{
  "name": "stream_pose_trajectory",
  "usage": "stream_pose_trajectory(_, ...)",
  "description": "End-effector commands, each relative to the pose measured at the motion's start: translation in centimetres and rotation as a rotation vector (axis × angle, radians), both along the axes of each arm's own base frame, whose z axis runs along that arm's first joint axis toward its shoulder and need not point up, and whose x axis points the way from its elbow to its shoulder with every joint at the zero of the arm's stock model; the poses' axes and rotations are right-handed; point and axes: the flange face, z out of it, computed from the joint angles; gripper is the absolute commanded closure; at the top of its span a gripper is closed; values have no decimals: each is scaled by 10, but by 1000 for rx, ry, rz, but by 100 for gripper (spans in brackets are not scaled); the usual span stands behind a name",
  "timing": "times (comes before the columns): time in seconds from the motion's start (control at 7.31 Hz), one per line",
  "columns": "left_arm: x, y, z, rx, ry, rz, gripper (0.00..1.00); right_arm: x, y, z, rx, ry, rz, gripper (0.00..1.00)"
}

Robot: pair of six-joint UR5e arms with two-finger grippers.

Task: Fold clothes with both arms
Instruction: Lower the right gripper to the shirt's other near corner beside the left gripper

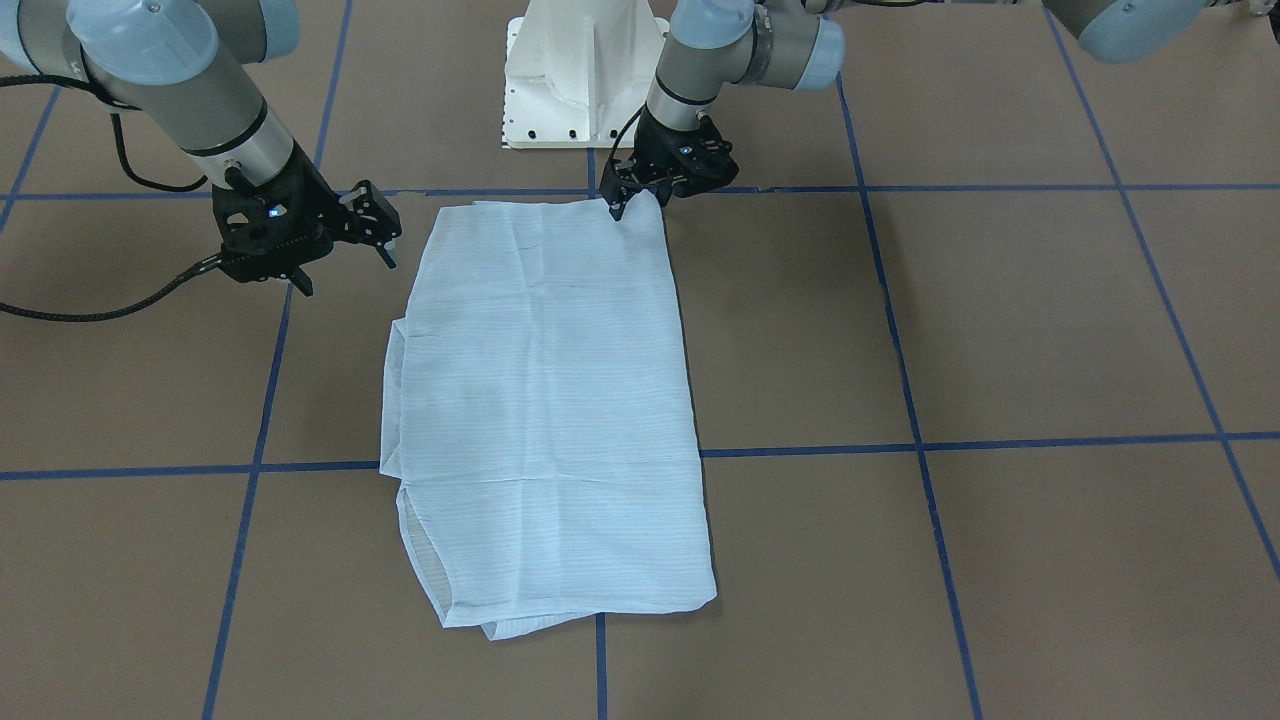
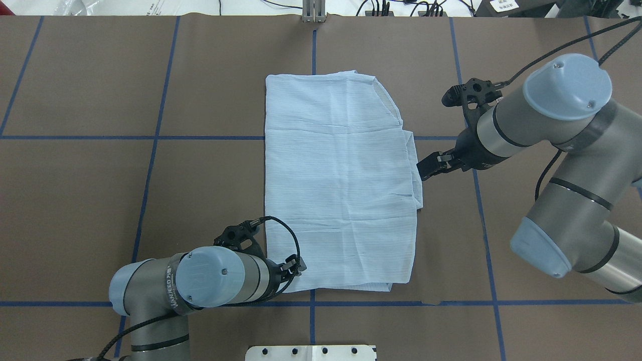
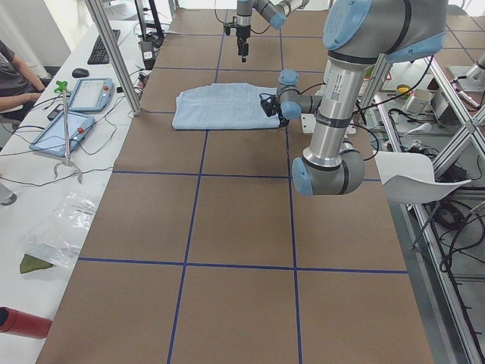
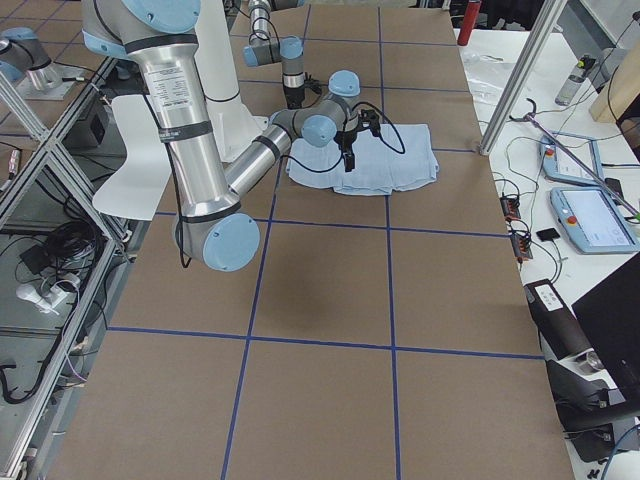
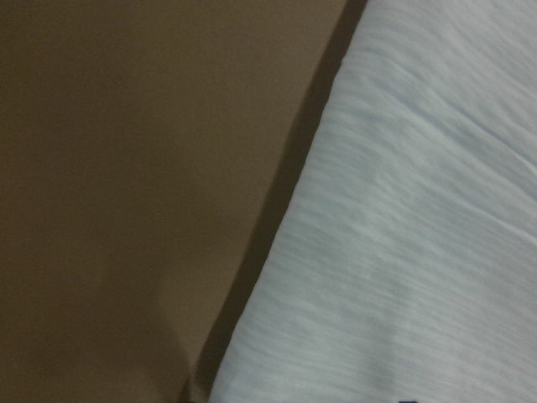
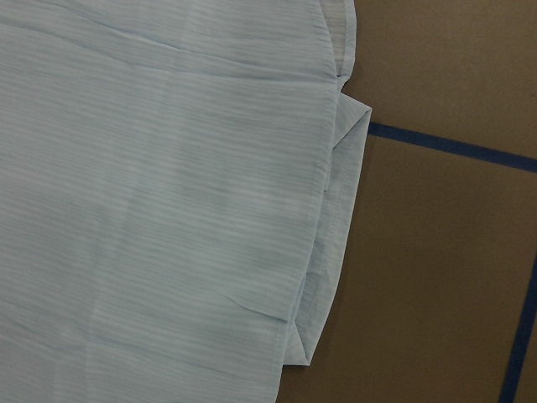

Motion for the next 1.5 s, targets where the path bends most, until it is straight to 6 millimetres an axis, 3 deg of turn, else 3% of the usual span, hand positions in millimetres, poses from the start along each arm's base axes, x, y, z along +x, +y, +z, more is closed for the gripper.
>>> stream_pose_trajectory(0.0, 0, 0, -1, 0, 1, 1, 39, 0, 0, 1, -1, 1, 0, 0)
stream_pose_trajectory(0.41, -4, -1, -4, 4, 8, -1, 52, 0, 0, 2, -3, 2, -1, 0)
stream_pose_trajectory(0.55, -4, -1, -3, 5, 7, 0, 66, 2, 1, 1, -2, 1, 0, 0)
stream_pose_trajectory(0.68, -5, 0, -1, 4, 4, 1, 91, 2, 1, 2, -3, 2, 0, 0)
stream_pose_trajectory(0.82, -5, 0, -1, 5, -10, 4, 100, 2, 1, 1, -1, -1, 0, 0)
stream_pose_trajectory(1.09, -17, -4, -17, 11, 18, -6, 100, 6, 7, -6, -22, -21, 1, 0)
stream_pose_trajectory(1.37, -24, -18, -18, 12, 21, -28, 100, -12, 26, -22, -223, -63, 106, 0)
